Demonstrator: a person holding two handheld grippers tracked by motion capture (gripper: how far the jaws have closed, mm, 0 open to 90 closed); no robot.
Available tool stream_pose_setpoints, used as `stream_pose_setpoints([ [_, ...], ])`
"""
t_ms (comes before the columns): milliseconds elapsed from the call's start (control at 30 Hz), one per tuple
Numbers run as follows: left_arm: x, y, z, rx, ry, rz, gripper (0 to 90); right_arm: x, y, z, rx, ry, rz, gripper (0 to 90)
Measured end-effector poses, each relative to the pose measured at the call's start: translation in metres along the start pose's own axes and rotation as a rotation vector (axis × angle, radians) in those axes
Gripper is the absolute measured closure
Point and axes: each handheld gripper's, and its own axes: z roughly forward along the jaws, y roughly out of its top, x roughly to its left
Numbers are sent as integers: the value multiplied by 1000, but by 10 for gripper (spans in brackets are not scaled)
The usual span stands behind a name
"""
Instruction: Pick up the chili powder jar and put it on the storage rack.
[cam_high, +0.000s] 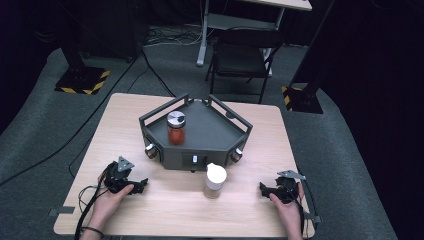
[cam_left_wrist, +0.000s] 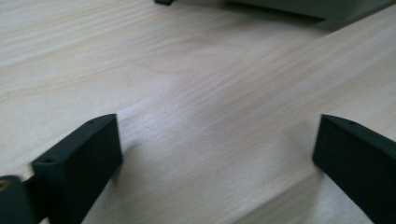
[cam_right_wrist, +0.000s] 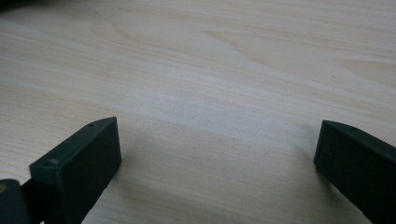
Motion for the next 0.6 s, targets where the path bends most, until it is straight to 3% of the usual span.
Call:
stream_pose_setpoints([
  [600,0,0,0,1,-1,3,0,0,0,0,0,0,1,0],
])
